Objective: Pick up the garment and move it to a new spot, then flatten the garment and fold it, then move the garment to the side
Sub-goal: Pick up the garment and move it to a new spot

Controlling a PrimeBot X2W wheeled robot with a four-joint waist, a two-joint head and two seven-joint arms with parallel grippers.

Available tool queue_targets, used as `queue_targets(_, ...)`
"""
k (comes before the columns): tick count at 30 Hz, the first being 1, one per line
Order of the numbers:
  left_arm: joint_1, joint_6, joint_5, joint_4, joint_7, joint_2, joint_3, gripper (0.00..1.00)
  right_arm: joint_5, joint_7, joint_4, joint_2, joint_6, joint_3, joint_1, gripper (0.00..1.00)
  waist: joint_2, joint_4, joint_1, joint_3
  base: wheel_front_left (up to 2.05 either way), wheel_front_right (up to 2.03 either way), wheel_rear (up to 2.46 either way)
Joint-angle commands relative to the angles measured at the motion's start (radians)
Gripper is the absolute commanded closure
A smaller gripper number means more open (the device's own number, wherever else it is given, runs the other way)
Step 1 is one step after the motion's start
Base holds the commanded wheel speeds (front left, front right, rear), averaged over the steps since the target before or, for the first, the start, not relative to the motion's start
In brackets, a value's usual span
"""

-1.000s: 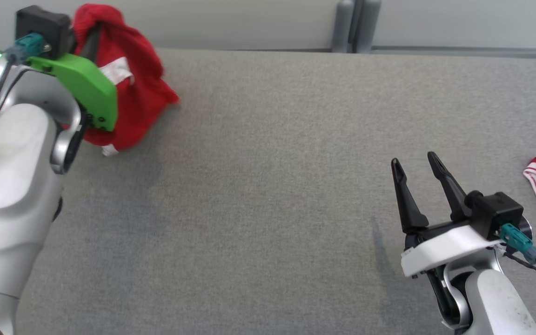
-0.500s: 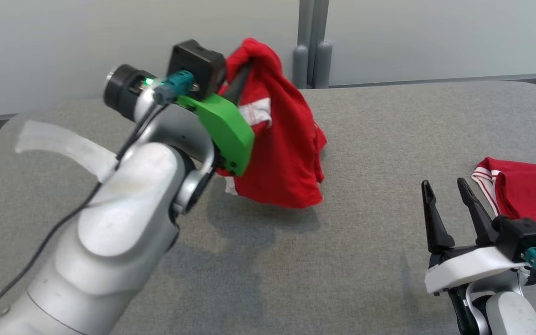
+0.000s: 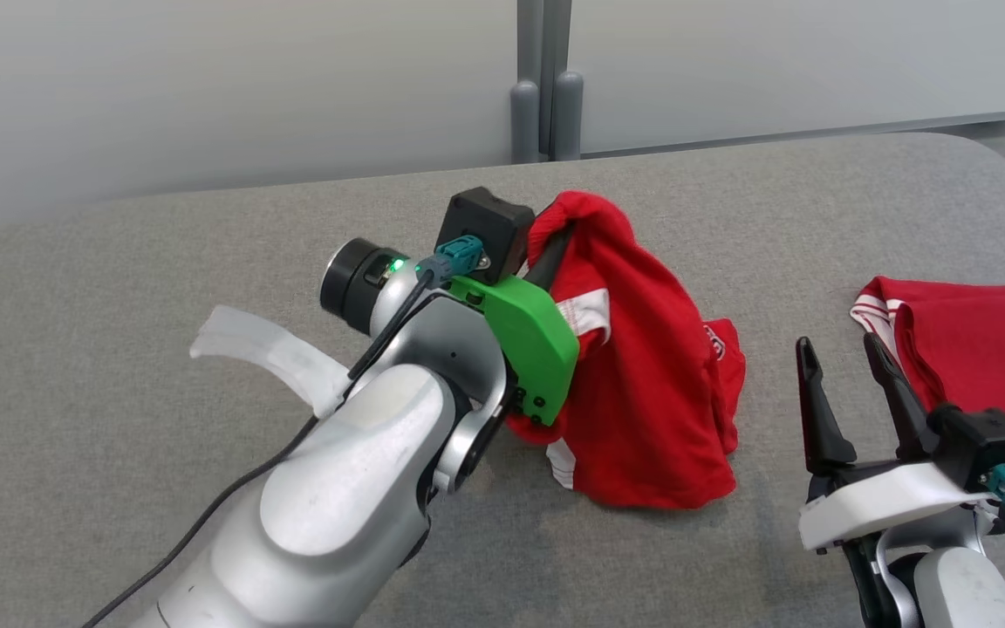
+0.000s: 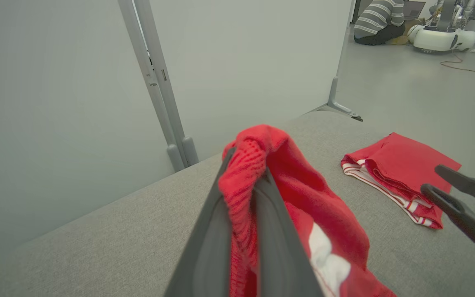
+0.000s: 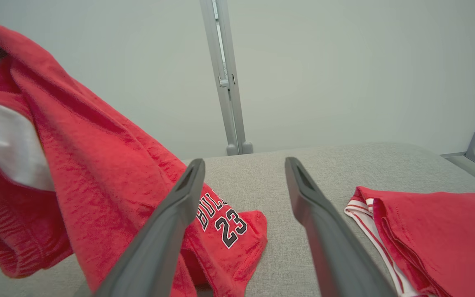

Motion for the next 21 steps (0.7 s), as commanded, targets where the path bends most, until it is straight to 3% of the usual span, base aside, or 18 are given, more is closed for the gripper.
queue_targets(1,0.021,0.009,-0.01,0.031,0.005,-0.001,0.003,1.0,0.008,0.002,-0.003,-0.003,0.0,0.009,-0.011,0.0,0.0046,-0.011,0.0,0.016,0.0,0.0,0.0)
queue_targets(13,0.063,0.065,-0.079,0.442,-0.062,0.072,0.125,1.0,0.014,-0.016,0.033,-0.003,0.0,0.09,-0.067,0.0,0.0046,-0.071,0.0,0.097,0.0,0.0,0.0)
queue_targets(21,0.062,0.086,-0.132,0.603,-0.104,0.12,0.203,1.0,-0.001,-0.017,0.048,-0.003,0.0,0.094,-0.073,0.0,0.0046,-0.081,0.0,0.11,0.0,0.0,0.0)
